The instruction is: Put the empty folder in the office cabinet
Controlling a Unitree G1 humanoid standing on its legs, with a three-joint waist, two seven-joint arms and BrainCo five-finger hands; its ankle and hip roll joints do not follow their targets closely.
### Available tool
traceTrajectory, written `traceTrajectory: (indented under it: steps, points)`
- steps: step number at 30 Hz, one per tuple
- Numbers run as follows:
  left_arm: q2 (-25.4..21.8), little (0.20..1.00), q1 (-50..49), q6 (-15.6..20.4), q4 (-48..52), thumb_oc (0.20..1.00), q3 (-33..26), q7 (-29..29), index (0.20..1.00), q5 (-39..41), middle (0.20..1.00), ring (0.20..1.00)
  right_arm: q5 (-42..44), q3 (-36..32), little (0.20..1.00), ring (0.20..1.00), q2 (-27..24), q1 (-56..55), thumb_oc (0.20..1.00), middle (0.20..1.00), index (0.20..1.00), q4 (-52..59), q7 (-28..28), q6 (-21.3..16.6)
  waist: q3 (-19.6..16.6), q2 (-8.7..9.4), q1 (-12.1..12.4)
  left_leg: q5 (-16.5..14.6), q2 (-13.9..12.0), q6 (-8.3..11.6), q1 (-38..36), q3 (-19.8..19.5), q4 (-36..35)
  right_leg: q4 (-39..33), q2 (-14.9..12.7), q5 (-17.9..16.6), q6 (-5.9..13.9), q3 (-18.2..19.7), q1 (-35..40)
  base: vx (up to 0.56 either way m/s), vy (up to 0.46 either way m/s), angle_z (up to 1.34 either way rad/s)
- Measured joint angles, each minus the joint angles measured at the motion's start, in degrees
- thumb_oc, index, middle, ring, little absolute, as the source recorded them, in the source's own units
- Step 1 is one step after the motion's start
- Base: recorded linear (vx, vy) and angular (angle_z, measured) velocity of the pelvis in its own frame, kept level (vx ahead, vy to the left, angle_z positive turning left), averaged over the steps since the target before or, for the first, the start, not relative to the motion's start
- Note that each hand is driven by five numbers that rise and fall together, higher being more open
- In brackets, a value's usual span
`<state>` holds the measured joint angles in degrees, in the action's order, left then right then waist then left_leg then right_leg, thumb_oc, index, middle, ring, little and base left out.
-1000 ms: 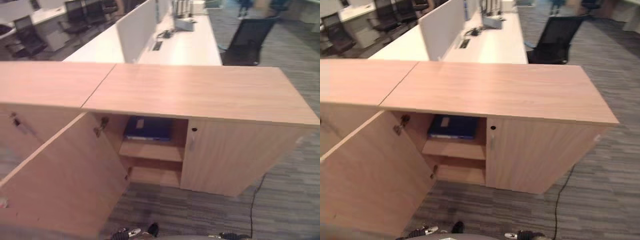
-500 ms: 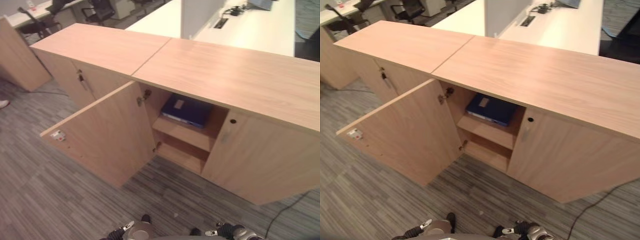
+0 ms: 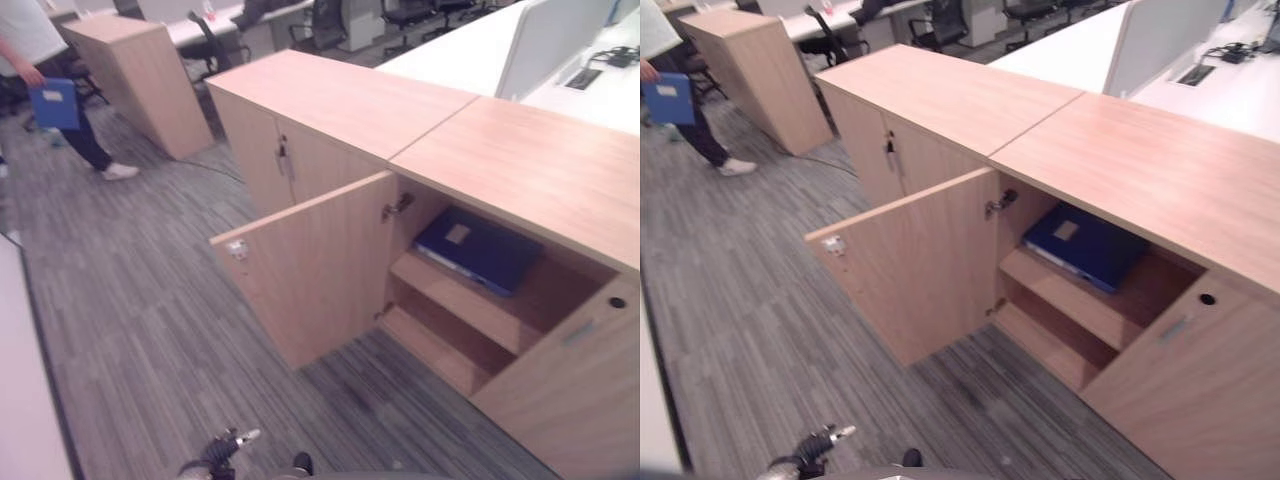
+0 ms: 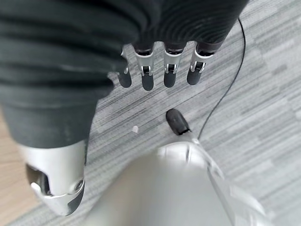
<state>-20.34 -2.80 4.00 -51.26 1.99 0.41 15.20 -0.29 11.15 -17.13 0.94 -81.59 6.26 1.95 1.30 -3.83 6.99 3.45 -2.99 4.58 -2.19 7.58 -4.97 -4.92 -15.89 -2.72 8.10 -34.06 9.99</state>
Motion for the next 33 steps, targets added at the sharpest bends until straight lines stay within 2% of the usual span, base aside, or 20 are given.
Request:
traceTrajectory:
  steps: [1,2,3,5,6,8,11,13,15,16,17,19,25,31,33]
  points:
    - [-1.44,1.0,-2.0,0.63,11.7,1.0,-0.97,0.13,1.0,1.43,1.0,1.0,-0.24,-3.21,1.0,1.0,0.08,0.1,1.0,1.0,1.0,0.84,0.57,0.02,-0.45,0.21,0.35,-0.44,1.84,-0.88,0.04,0.22,-0.79,0.52,-1.68,-0.1,0.02,0.42,-0.5,0.05,0.28,-0.08]
    - [-1.9,1.0,-2.91,0.93,17.09,1.0,-1.6,-0.04,1.0,1.94,1.0,1.0,-0.03,-5.67,1.0,1.0,-0.16,0.08,1.0,1.0,1.0,1.01,0.53,0.01,-0.56,0.4,0.08,-0.61,2.71,-1.51,-0.07,0.48,-0.78,0.56,-2.5,-0.42,0.45,0.56,-0.53,0.04,0.244,-0.09]
    - [-2.72,1.0,-3.38,1.12,20.68,1.0,-2.28,-0.04,1.0,2.09,1.0,1.0,0.39,-7.37,1.0,1.0,-0.4,0.05,1.0,1.0,1.0,1.03,0.51,0.0,-0.81,0.69,-0.05,-0.46,3.48,-2.31,-0.09,0.66,-0.76,0.33,-3.25,-1.06,1.2,0.64,-0.48,0.05,0.205,-0.04]
    - [-3.45,1.0,-2.5,2.22,20.86,1.0,-3.3,0.23,1.0,2.37,1.0,1.0,0.5,-7.36,1.0,1.0,-0.84,-0.13,1.0,1.0,1.0,0.83,0.5,0.15,-1.46,0.95,0.02,-0.42,4.15,-2.49,-0.08,0.82,-0.25,0.12,-3.9,-1.84,1.61,0.65,-0.47,0.05,0.197,-0.04]
    - [-4.24,1.0,-2.74,0.27,24.37,1.0,-5.22,0.46,1.0,2.15,1.0,1.0,0.51,-7.91,1.0,1.0,-0.96,0.21,1.0,1.0,1.0,0.73,0.72,0.49,-1.63,1.45,0.18,-0.56,4.65,-2.7,-0.16,0.98,-0.34,-0.08,-4.53,-2.12,2.25,0.47,-0.46,0.02,0.096,-0.03]
    - [-4.98,1.0,-3.03,1.25,29.0,1.0,-7.16,1.21,1.0,1.67,1.0,1.0,0.83,-9.38,1.0,1.0,-1.71,-0.07,1.0,1.0,1.0,0.97,0.49,0.93,-1.72,1.62,0.3,-0.61,4.95,-2.87,-0.32,0.94,-0.27,-0.07,-4.69,-2.67,2.66,0.5,-0.22,0.02,0.113,0.01]
    - [-6.89,1.0,0.11,1.05,28.45,1.0,-8.83,3.04,1.0,-1.07,1.0,1.0,1.43,-9.19,1.0,1.0,-2.22,0.09,1.0,1.0,1.0,1.23,0.64,1.13,-1.95,1.71,1.13,-0.61,5.04,-2.88,-0.39,1.27,-0.22,-0.08,-4.81,-2.71,2.78,1.07,-0.59,0.01,0.082,-0.09]
    - [-10.27,1.0,4.17,0.94,25.9,1.0,-8.81,4.12,1.0,-3.24,1.0,1.0,1.45,-8.94,1.0,1.0,-2.22,0.43,1.0,1.0,1.0,2.39,1.1,1.11,-2.17,1.81,1.16,-0.58,4.84,-2.85,-0.37,1.93,-0.22,-0.09,-4.73,-2.68,2.91,2.41,-1.17,-0.01,0.006,-0.2]
    - [-12.31,1.0,7.87,0.95,24.1,1.0,-8.7,5.44,1.0,-5.12,1.0,1.0,1.44,-7.45,1.0,1.0,-2.05,0.44,1.0,1.0,1.0,2.74,1.4,1.12,-2.98,2.36,1.12,-0.57,4.7,-2.83,-0.29,2.91,-0.22,-0.15,-4.79,-2.86,3.89,3.48,-1.88,-0.02,-0.036,-0.21]
    - [-13.14,1.0,10.57,0.96,24.01,1.0,-8.03,6.0,1.0,-6.22,1.0,1.0,1.45,-6.28,1.0,1.0,-2.03,0.15,1.0,1.0,1.0,2.86,1.69,1.1,-3.54,3.01,-0.28,-0.46,4.6,-2.66,-0.35,3.12,-0.23,-0.31,-4.72,-2.93,4.08,3.74,-2.03,-0.04,-0.061,-0.2]
    - [-14.21,1.0,12.05,0.96,23.8,1.0,-6.3,6.3,1.0,-6.93,1.0,1.0,1.45,-6.05,1.0,1.0,-1.93,-0.15,1.0,1.0,1.0,2.85,1.8,1.15,-3.85,3.42,-0.34,-0.43,4.51,-2.59,-0.34,3.44,-0.23,-0.33,-4.65,-2.98,4.26,4.24,-2.33,-0.03,-0.054,-0.25]
    - [-14.52,1.0,13.85,1.27,21.94,1.0,-5.76,6.43,1.0,-7.17,1.0,1.0,1.44,-4.93,1.0,1.0,-1.96,-0.17,1.0,1.0,1.0,2.9,1.82,1.11,-4.34,3.87,-1.04,-0.55,4.11,-2.42,-0.35,4.95,-0.28,-0.43,-4.56,-3.03,4.34,5.61,-3.33,-0.02,-0.051,-0.33]
    - [-14.43,1.0,14.86,1.13,18.62,1.0,-1.71,6.55,1.0,-6.96,1.0,1.0,1.59,-5.02,1.0,1.0,-2.07,-1.16,1.0,1.0,1.0,2.93,2.25,1.11,-4.79,4.52,-4.1,-0.58,3.66,-2.29,-0.44,6.22,-0.68,-0.44,-4.27,-3.25,4.28,7.03,-4.24,0.0,-0.043,-0.13]
    - [-14.16,1.0,16.14,1.14,15.77,1.0,-0.75,6.39,1.0,-5.34,1.0,1.0,7.27,-7.24,1.0,1.0,-2.04,-1.41,1.0,1.0,1.0,3.08,2.19,0.88,-4.69,4.77,-5.01,-0.52,3.61,-2.39,-1.02,7.8,-0.22,-0.41,-4.08,-3.9,4.27,9.26,-4.97,0.01,-0.03,-0.15]
    - [-14.18,1.0,18.84,1.13,13.86,1.0,1.76,5.98,1.0,-5.3,1.0,1.0,8.19,-7.25,1.0,1.0,-2.01,-1.71,1.0,1.0,1.0,3.03,2.2,0.84,-4.57,5.19,-5.1,-0.52,3.57,-2.39,-1.18,8.15,-0.23,-0.42,-4.01,-4.06,4.25,9.75,-5.08,-0.05,0.001,-0.09]
